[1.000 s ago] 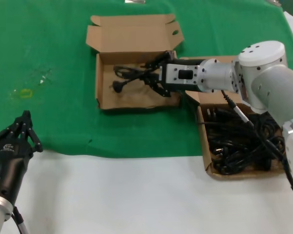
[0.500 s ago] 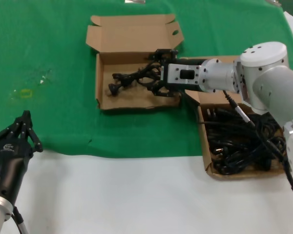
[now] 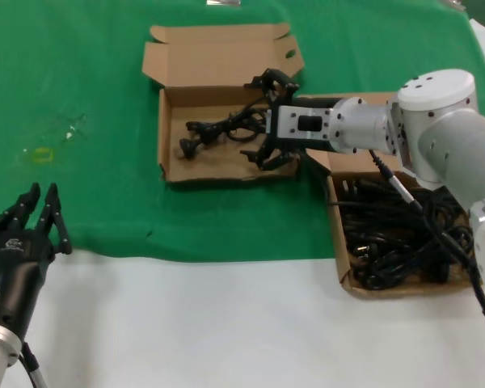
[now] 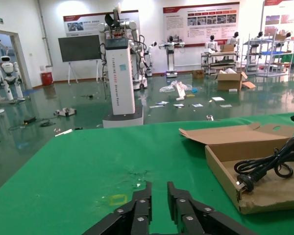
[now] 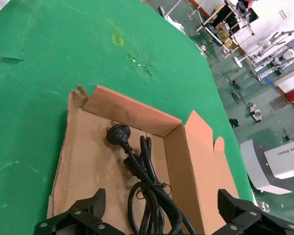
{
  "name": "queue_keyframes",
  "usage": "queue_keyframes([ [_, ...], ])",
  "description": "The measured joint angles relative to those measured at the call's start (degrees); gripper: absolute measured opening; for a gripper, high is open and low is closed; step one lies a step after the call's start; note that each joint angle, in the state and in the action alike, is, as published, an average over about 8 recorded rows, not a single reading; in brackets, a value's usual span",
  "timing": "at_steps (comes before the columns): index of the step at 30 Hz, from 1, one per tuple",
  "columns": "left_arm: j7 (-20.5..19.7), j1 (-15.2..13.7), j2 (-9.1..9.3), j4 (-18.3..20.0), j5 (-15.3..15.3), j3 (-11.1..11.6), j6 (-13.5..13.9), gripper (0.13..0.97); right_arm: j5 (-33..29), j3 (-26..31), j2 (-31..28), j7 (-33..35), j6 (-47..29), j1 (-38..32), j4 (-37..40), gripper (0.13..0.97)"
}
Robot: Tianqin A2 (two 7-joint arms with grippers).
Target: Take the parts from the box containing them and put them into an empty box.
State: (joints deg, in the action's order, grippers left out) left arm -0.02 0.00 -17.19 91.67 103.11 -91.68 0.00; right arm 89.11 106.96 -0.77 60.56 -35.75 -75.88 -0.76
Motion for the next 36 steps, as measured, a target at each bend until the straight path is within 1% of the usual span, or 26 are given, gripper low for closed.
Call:
queue_keyframes([
  [3, 0.0, 0.0, 0.0, 0.0, 0.0, 0.0, 0.0, 0.208, 0.19, -0.21, -0.23, -0.83, 0.49, 1.05, -1.26, 0.764],
  [4, 0.0, 0.0, 0.0, 0.0, 0.0, 0.0, 0.0, 0.219, 0.3, -0.32, -0.35, -1.26, 0.75, 1.6, -1.92, 0.764],
  [7, 0.0, 0.0, 0.0, 0.0, 0.0, 0.0, 0.0, 0.239, 0.69, -0.76, -0.81, -2.98, 1.76, 3.75, -4.49, 0.814],
  [12, 0.0, 0.0, 0.0, 0.0, 0.0, 0.0, 0.0, 0.335, 1.51, -1.65, -1.77, -6.53, 3.85, 8.19, -9.81, 0.898],
  [15, 0.0, 0.0, 0.0, 0.0, 0.01, 0.0, 0.0, 0.392, 2.06, -2.25, -2.42, -8.91, 5.25, 11.16, -13.36, 0.898],
  [19, 0.0, 0.0, 0.0, 0.0, 0.01, 0.0, 0.0, 0.392, 2.81, -3.06, -3.29, -12.11, 7.16, 15.21, -18.21, 0.922],
  [24, 0.03, 0.0, 0.0, 0.0, 0.0, 0.0, 0.0, 0.53, 3.74, -4.09, -4.4, -16.15, 9.54, 20.31, -24.28, 0.961],
  [27, 0.05, 0.0, 0.0, 0.0, 0.0, 0.0, 0.0, 0.613, 4.31, -4.7, -5.06, -18.61, 10.98, 23.35, -27.93, 0.962],
  [28, 0.04, 0.0, 0.0, 0.0, 0.0, 0.0, 0.0, 0.613, 4.5, -4.91, -5.28, -19.43, 11.46, 24.38, -29.16, 0.963],
  [36, 0.01, 0.0, 0.0, 0.0, 0.01, 0.0, 0.0, 0.803, 5.99, -6.54, -7.02, -25.89, 15.27, 32.44, -38.88, 0.966],
])
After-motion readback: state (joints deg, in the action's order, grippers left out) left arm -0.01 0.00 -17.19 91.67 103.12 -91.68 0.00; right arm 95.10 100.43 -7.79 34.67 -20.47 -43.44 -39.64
